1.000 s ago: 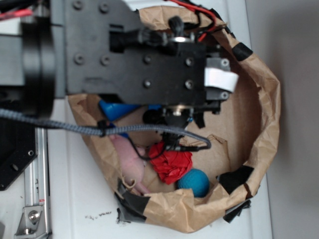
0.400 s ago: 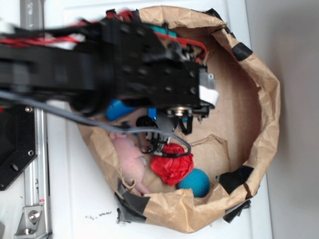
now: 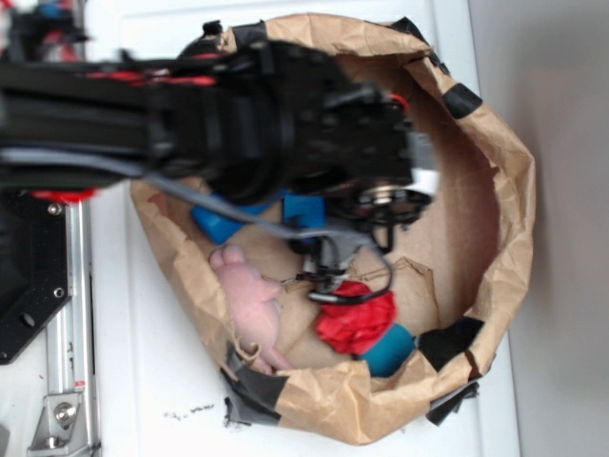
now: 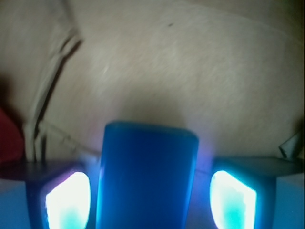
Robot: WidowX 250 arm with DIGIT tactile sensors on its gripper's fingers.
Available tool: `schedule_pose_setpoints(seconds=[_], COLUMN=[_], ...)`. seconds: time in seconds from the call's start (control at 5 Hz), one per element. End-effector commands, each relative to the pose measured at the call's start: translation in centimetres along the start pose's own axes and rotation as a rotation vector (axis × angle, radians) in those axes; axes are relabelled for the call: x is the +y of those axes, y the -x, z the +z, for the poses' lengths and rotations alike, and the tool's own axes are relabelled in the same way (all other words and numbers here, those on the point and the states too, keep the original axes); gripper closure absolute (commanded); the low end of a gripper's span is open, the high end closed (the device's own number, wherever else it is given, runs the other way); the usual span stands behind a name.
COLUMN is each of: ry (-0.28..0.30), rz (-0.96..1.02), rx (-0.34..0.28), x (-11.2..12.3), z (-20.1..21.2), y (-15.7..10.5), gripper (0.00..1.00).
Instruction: Grab the blue block.
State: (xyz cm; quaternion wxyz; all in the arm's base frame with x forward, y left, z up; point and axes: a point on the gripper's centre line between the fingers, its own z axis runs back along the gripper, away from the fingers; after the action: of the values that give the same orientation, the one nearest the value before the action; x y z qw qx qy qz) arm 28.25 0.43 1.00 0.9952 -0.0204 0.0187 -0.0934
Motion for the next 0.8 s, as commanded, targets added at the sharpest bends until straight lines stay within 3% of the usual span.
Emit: schedule_pose_setpoints(seconds=[0.0, 0.2, 0.6], ry=[-0.054, -0.045, -0.069], rz=[0.261, 0.310, 0.336], rx=[0.047, -0.064, -0.114], x=[2.0, 2.3, -1.0], z=[4.4, 9.4, 17.0], y=[0.8, 1.0, 1.2], gripper=[1.00, 1.00, 1.00])
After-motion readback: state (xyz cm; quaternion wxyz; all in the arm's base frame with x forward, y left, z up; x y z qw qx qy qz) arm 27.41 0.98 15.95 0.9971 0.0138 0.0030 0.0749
